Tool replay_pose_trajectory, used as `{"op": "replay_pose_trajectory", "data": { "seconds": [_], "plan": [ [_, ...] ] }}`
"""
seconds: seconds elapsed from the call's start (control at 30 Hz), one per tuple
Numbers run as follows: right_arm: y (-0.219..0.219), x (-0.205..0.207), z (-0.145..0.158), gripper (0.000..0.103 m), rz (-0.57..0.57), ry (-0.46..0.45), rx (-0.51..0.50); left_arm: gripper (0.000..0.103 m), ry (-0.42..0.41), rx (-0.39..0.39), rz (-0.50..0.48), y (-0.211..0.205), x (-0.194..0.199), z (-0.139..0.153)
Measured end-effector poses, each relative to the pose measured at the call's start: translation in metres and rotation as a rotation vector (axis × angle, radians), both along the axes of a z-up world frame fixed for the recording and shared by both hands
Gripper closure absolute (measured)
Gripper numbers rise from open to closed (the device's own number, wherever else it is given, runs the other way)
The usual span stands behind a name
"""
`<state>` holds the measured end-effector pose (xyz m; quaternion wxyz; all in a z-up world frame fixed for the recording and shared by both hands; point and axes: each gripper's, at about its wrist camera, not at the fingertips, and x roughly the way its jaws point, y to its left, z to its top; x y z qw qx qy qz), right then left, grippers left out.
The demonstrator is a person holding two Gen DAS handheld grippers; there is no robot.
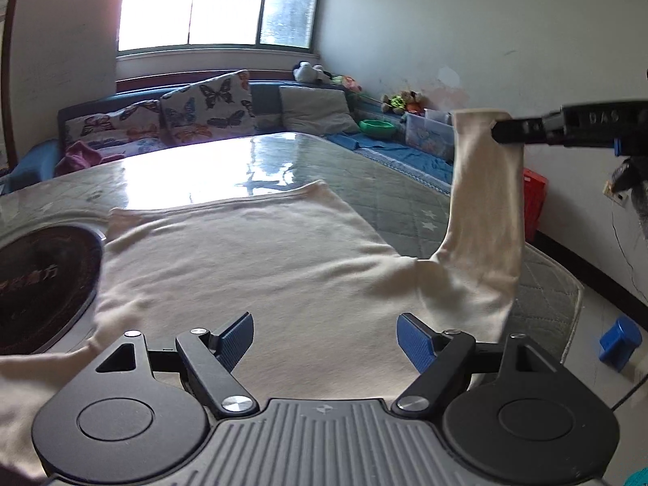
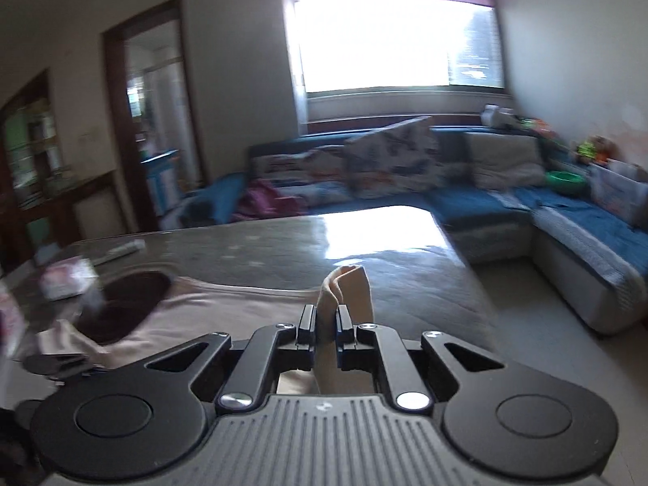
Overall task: Fold clothes
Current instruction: 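Grasp the sweatshirt sleeve with the right gripper and lift it toward the body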
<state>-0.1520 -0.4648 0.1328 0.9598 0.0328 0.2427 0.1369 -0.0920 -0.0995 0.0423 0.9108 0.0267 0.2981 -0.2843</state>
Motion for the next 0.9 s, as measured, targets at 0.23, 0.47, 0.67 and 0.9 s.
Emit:
{"op": "replay_pose_trajectory", "data": {
  "seconds": [0.23,0.47,0.67,0.9],
  "plan": [
    [0.098,0.030,0.004,0.095,0.300,0.035,-0.028,0.024,0.017,-0.030,0.054,0.030,-0.006,-0.007],
    [0.179,0.038,-0.019,0.095,0.495,0.107,-0.086,0.024,0.027,-0.058,0.084,0.045,-0.010,-0.012],
    [0.188,0.038,-0.029,0.086,0.526,0.148,-0.081,0.024,0.055,-0.064,0.104,0.051,-0.008,-0.020],
    [0.147,0.031,-0.027,0.073,0.444,0.139,-0.143,0.024,0.060,-0.071,0.114,0.057,-0.012,-0.018]
  ]
}}
